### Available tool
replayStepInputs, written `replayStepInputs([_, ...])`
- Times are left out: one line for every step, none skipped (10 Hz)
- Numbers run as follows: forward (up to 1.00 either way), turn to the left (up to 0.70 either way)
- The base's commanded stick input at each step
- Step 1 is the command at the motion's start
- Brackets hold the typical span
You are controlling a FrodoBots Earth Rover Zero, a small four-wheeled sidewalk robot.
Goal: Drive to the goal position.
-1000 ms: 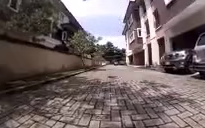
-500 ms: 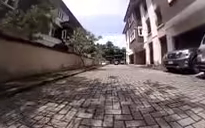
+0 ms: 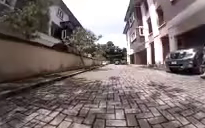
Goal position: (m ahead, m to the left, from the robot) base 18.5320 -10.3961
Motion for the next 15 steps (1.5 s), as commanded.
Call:
replayStepInputs([0.5, 0.0])
replayStepInputs([0.5, 0.0])
replayStepInputs([0.5, 0.0])
replayStepInputs([0.5, 0.0])
replayStepInputs([0.5, 0.0])
replayStepInputs([0.5, 0.0])
replayStepInputs([0.5, 0.0])
replayStepInputs([0.5, 0.0])
replayStepInputs([0.5, 0.0])
replayStepInputs([0.5, 0.0])
replayStepInputs([0.5, 0.0])
replayStepInputs([0.5, 0.0])
replayStepInputs([0.5, 0.0])
replayStepInputs([0.5, 0.0])
replayStepInputs([0.5, -0.11])
